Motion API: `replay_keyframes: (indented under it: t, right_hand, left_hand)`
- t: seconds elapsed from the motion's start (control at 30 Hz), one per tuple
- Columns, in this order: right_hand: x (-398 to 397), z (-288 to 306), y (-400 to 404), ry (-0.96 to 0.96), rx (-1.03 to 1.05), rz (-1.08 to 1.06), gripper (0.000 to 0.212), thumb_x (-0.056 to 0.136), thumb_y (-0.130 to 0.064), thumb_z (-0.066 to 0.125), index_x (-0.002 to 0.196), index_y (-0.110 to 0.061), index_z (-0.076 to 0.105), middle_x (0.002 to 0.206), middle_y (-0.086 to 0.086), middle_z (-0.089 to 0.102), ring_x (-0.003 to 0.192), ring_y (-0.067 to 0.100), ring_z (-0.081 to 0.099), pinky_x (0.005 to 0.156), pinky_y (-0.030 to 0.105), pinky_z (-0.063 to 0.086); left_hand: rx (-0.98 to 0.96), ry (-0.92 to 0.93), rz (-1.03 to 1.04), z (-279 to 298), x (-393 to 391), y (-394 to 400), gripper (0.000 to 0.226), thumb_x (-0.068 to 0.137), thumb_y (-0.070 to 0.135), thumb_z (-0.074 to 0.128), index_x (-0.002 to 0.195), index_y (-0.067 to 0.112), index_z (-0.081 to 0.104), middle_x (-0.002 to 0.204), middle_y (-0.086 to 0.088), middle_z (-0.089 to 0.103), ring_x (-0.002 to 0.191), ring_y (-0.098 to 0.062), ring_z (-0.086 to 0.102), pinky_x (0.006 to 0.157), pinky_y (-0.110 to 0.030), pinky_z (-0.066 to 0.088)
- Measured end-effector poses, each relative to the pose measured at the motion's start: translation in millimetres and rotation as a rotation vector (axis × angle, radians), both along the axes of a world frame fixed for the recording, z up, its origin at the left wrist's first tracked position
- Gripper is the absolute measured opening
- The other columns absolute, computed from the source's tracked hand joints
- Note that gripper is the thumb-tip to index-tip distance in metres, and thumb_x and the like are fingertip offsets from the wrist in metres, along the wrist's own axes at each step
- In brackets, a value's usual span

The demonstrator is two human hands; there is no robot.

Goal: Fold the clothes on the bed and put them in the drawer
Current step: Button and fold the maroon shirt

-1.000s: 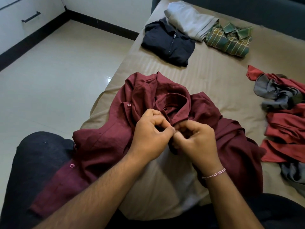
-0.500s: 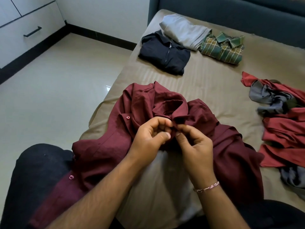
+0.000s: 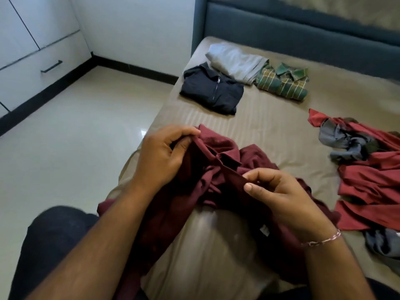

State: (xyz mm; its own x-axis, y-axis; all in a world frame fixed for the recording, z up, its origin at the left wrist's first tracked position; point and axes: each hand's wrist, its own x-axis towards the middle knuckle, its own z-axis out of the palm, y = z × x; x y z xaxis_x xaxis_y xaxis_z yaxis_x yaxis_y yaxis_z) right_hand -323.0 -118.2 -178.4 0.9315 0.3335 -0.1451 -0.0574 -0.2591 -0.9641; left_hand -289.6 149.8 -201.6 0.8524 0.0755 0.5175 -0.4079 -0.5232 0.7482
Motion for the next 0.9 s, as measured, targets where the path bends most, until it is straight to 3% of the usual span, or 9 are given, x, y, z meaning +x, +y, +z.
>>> replay_keyframes:
  t: [0.1, 0.17, 0.23, 0.37, 0.57, 0.63, 0.7, 0.8, 0.9]
  right_hand:
    - [37.1, 21.8, 5.7, 0.052, 0.165, -0.261, 0.006, 0.082, -0.018, 0.077, 0.077, -0.014, 0.078, 0.076, 0.009, 0.072, 0.068, 0.017, 0.064, 0.065, 0.025, 0.055]
    - [69.5, 40.6, 9.0, -0.061, 0.238, -0.507, 0.011, 0.085, -0.014, 0.080, 0.075, -0.012, 0.076, 0.073, 0.008, 0.073, 0.066, 0.017, 0.066, 0.069, 0.031, 0.056]
    - [84.4, 54.9, 12.6, -0.186, 0.221, -0.609, 0.013, 0.089, -0.015, 0.081, 0.078, -0.009, 0.076, 0.075, 0.010, 0.075, 0.070, 0.018, 0.068, 0.072, 0.036, 0.057]
    - [43.1, 38.7, 21.1, -0.163, 0.236, -0.578, 0.008, 0.089, -0.016, 0.080, 0.081, -0.014, 0.079, 0.085, 0.009, 0.079, 0.078, 0.016, 0.070, 0.080, 0.035, 0.058]
    - [-37.9, -43.5, 54.1, 0.050, 0.421, -0.624, 0.006, 0.090, -0.004, 0.074, 0.089, -0.009, 0.077, 0.094, 0.015, 0.078, 0.091, 0.031, 0.074, 0.094, 0.048, 0.058]
    - [-46.7, -53.0, 62.4, 0.089, 0.446, -0.584, 0.008, 0.090, -0.006, 0.073, 0.097, -0.005, 0.077, 0.099, 0.019, 0.078, 0.101, 0.041, 0.074, 0.096, 0.050, 0.057]
    - [-50.1, -52.9, 66.1, 0.090, 0.484, -0.585, 0.017, 0.088, -0.009, 0.072, 0.104, -0.001, 0.075, 0.103, 0.019, 0.078, 0.105, 0.037, 0.073, 0.097, 0.047, 0.058]
    - [-49.5, -48.9, 67.3, 0.095, 0.565, -0.603, 0.016, 0.083, -0.014, 0.072, 0.096, -0.008, 0.078, 0.103, 0.016, 0.078, 0.098, 0.025, 0.073, 0.093, 0.035, 0.061]
    - [-46.0, -51.7, 65.9, 0.091, 0.596, -0.592, 0.014, 0.081, -0.014, 0.073, 0.091, -0.016, 0.081, 0.103, 0.016, 0.078, 0.098, 0.026, 0.073, 0.092, 0.035, 0.061]
  left_hand:
    - [0.050, -0.065, 0.047, 32.5, 50.9, -6.8, 0.023, 0.093, 0.007, 0.071, 0.110, 0.018, 0.081, 0.106, 0.011, 0.077, 0.102, -0.002, 0.072, 0.095, -0.017, 0.052]
    - [0.086, -0.097, 0.123, 62.2, 86.7, -14.9, 0.019, 0.090, 0.022, 0.073, 0.106, 0.026, 0.082, 0.103, 0.013, 0.079, 0.097, -0.006, 0.074, 0.093, -0.028, 0.057]
    - [0.061, -0.108, 0.186, 83.9, 98.8, -26.0, 0.017, 0.087, 0.026, 0.075, 0.102, 0.030, 0.082, 0.099, 0.016, 0.079, 0.089, -0.003, 0.073, 0.088, -0.031, 0.059]
    - [-0.058, -0.097, 0.129, 71.2, 41.5, -56.2, 0.023, 0.087, 0.009, 0.076, 0.098, 0.028, 0.080, 0.093, 0.019, 0.076, 0.084, 0.003, 0.068, 0.081, -0.017, 0.054]
    - [-0.448, 0.265, 0.073, -37.4, -71.0, -82.1, 0.023, 0.086, 0.003, 0.079, 0.094, 0.024, 0.083, 0.093, 0.013, 0.080, 0.092, -0.006, 0.075, 0.087, -0.027, 0.059]
    - [-0.530, 0.296, 0.038, -41.5, -80.3, -85.8, 0.014, 0.086, 0.012, 0.078, 0.098, 0.018, 0.082, 0.096, 0.007, 0.080, 0.094, -0.012, 0.076, 0.086, -0.026, 0.059]
    - [-0.660, 0.320, 0.039, -37.8, -76.3, -84.3, 0.011, 0.090, 0.006, 0.078, 0.098, 0.012, 0.082, 0.094, 0.001, 0.081, 0.092, -0.014, 0.077, 0.083, -0.025, 0.059]
    - [-0.802, 0.349, 0.047, -30.3, -69.7, -80.9, 0.019, 0.090, -0.006, 0.073, 0.097, 0.011, 0.080, 0.090, 0.000, 0.080, 0.085, -0.010, 0.075, 0.076, -0.021, 0.058]
    - [-0.945, 0.443, -0.002, -26.7, -72.6, -84.9, 0.020, 0.088, -0.008, 0.074, 0.097, 0.009, 0.079, 0.088, -0.007, 0.079, 0.081, -0.016, 0.075, 0.073, -0.023, 0.060]
